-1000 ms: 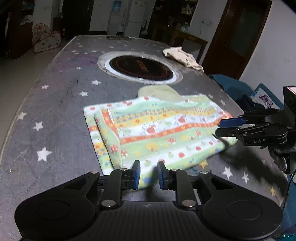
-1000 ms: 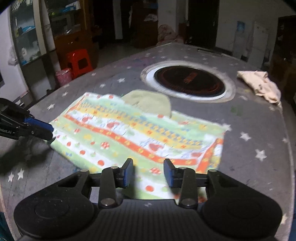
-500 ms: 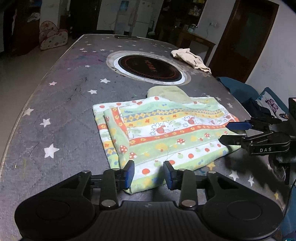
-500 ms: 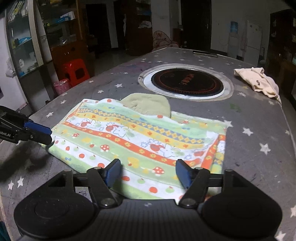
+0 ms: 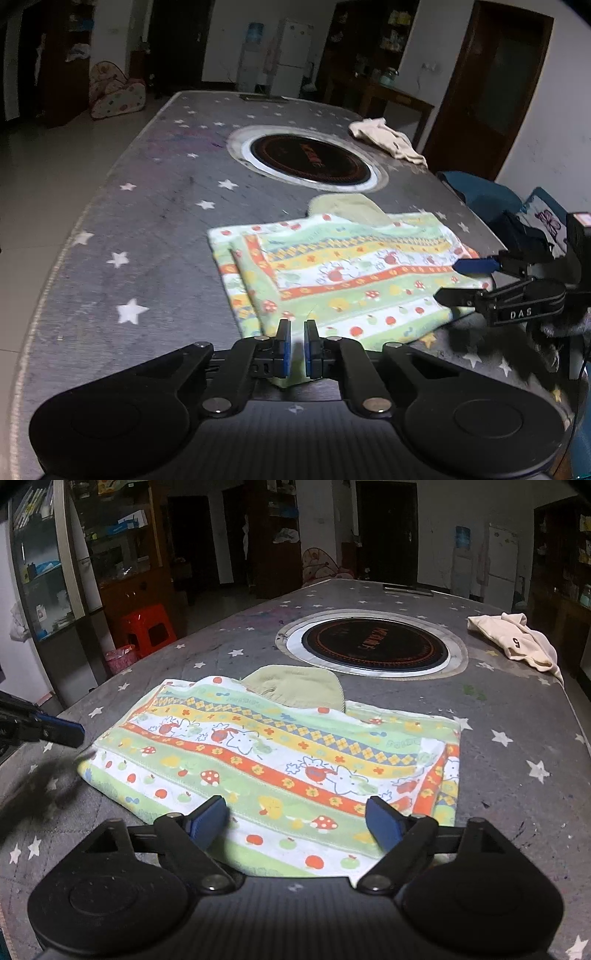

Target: Fold clothes

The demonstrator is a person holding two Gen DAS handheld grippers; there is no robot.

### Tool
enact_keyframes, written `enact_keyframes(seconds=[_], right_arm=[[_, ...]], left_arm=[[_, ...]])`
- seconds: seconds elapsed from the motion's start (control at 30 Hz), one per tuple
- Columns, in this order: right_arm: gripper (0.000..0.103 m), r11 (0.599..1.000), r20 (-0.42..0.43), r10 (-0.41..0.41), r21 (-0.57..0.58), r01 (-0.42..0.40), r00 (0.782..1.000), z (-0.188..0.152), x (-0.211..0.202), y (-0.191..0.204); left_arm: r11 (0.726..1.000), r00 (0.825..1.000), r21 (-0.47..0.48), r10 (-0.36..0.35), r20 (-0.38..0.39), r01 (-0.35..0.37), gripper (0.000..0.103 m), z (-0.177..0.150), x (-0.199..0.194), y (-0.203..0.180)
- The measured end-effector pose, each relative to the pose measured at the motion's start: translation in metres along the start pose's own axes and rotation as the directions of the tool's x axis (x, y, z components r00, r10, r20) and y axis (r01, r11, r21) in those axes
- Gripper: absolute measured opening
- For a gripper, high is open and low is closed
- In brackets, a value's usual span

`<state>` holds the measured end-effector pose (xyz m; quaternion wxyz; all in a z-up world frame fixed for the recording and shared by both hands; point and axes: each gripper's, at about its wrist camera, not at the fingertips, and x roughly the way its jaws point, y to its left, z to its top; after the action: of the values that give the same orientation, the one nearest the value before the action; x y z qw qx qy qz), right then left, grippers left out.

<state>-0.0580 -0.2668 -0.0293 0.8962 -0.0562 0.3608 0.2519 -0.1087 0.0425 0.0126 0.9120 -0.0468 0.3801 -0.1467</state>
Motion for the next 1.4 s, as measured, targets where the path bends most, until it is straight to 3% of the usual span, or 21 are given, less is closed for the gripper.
enact_keyframes(seconds=[0.2, 0.4, 0.47, 0.5, 0.63, 0.7, 0.73, 0.77, 0.83, 1.0, 1.1, 1.2, 1.27, 1.4], right_arm=[[0.100, 1.000, 0.005, 0.018, -0.007, -0.018, 1.000, -0.003, 0.004, 0.004], [0.103, 1.000, 0.023, 0.009, -0.010, -0.009, 1.000, -0.005, 0.007, 0.007], [0.103, 1.000, 0.031, 0.019, -0.005, -0.019, 0.999, -0.007, 0.006, 0.005], [0.103, 1.000, 0.037, 0.023, -0.007, -0.023, 0.999, -0.008, 0.006, 0.005], [0.103, 1.000, 0.075, 0.015, -0.019, -0.013, 0.997, -0.014, 0.005, 0.007], [0.103, 1.000, 0.084, 0.010, -0.023, -0.008, 0.996, -0.015, 0.005, 0.008], [0.103, 1.000, 0.084, 0.011, -0.022, -0.009, 0.996, -0.015, 0.005, 0.008], [0.103, 1.000, 0.085, 0.012, -0.020, -0.010, 0.996, -0.015, 0.005, 0.007], [0.103, 1.000, 0.081, 0.013, -0.019, -0.012, 0.997, -0.014, 0.005, 0.007], [0.103, 0.998, 0.037, -0.016, -0.056, 0.018, 0.999, -0.003, 0.005, 0.015], [0.103, 0.995, 0.055, -0.018, -0.093, 0.023, 0.998, 0.003, -0.003, 0.024], [0.101, 0.990, 0.054, 0.010, -0.141, -0.002, 0.998, 0.008, -0.008, 0.038], [0.095, 0.985, 0.035, 0.041, -0.171, -0.035, 0.999, 0.011, -0.009, 0.049], [0.090, 0.967, 0.000, 0.100, -0.235, -0.097, 0.995, 0.018, -0.009, 0.070]], left_arm=[[0.990, 0.991, -0.079, 0.123, 0.046, -0.119, 0.007, 0.005, -0.025, 0.038], [0.941, 0.953, -0.167, 0.303, 0.027, -0.295, 0.010, 0.003, -0.048, 0.087], [0.906, 0.922, -0.193, 0.387, 0.024, -0.376, 0.013, 0.001, -0.059, 0.106], [0.879, 0.901, -0.222, 0.434, 0.010, -0.421, 0.020, -0.001, -0.065, 0.119], [0.732, 0.794, -0.338, 0.601, -0.086, -0.591, 0.049, -0.011, -0.082, 0.171], [0.653, 0.734, -0.359, 0.659, -0.165, -0.667, 0.052, -0.019, -0.086, 0.191], [0.628, 0.717, -0.368, 0.670, -0.193, -0.686, 0.054, -0.024, -0.087, 0.198], [0.617, 0.717, -0.388, 0.664, -0.211, -0.685, 0.055, -0.028, -0.089, 0.203], [0.632, 0.750, -0.426, 0.627, -0.210, -0.647, 0.056, -0.034, -0.092, 0.204], [0.733, 0.833, -0.414, 0.534, -0.143, -0.540, 0.060, -0.023, -0.084, 0.173], [0.797, 0.876, -0.381, 0.474, -0.088, -0.470, 0.071, -0.007, -0.075, 0.144], [0.852, 0.906, -0.325, 0.420, -0.045, -0.411, 0.074, 0.007, -0.065, 0.118], [0.882, 0.925, -0.294, 0.378, -0.028, -0.369, 0.078, 0.014, -0.053, 0.101], [0.923, 0.952, -0.237, 0.305, -0.027, -0.303, 0.082, 0.023, -0.032, 0.073]])
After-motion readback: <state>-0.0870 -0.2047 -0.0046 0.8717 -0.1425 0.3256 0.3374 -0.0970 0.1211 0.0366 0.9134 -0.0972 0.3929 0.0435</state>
